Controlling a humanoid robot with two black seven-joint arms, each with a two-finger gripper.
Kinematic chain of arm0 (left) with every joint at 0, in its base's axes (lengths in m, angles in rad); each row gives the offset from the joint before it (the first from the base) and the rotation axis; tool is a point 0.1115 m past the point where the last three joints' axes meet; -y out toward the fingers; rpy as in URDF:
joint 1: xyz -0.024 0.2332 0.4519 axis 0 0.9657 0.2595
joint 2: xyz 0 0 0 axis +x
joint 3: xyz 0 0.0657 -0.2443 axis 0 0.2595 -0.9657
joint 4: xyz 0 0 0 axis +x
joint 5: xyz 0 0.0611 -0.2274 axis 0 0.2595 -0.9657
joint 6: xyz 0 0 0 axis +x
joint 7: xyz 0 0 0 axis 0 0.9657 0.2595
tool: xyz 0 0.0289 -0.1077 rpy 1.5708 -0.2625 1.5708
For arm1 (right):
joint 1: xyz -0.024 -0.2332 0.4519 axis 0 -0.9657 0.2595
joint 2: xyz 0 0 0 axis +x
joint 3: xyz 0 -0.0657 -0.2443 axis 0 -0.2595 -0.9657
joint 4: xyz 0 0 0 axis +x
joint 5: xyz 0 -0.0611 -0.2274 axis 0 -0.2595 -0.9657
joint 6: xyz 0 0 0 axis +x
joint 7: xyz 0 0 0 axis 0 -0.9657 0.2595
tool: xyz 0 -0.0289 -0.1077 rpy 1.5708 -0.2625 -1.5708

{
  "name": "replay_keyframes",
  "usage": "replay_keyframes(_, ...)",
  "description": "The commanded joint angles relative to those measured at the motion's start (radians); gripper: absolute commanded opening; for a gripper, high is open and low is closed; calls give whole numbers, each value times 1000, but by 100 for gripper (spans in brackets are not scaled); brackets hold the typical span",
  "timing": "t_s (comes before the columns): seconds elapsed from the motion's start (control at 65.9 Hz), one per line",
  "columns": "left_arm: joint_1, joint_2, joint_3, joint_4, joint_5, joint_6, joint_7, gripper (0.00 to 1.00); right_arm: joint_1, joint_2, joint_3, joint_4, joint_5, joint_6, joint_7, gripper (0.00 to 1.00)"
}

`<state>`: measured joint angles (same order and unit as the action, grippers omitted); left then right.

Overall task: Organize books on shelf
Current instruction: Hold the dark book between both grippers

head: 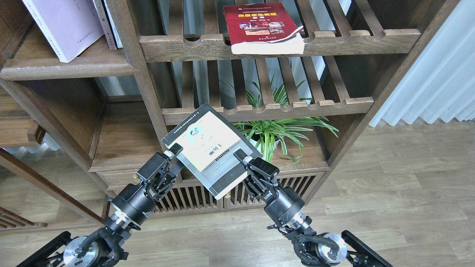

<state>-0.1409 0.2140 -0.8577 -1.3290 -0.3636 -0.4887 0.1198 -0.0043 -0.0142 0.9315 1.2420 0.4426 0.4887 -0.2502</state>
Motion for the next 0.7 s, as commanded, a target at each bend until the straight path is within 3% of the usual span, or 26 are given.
replay_keyframes(0.0,1,-15,6,1,0,0,-2,89,-6,5,-16,11,-10,0,0,4)
replay_keyframes(0.106,1,-16,22,1,0,0,-5,89,-19,14,-17,17,-28,0,0,5)
replay_keyframes(0.243,4,-16,22,1,0,0,-31,79,-31,14,-17,17,-50,0,0,5)
replay_keyframes(0.425,14,-19,23,1,0,0,-48,49,-34,14,-17,17,-51,0,0,5)
replay_keyframes(0.516,24,-33,29,1,0,0,-58,25,-34,14,-17,17,-51,0,0,5)
replay_keyframes(0.576,24,-42,37,2,0,0,-60,16,-34,14,-17,17,-51,0,0,5)
replay_keyframes(0.683,23,-50,54,1,0,0,-60,10,-34,14,-17,17,-51,0,0,5)
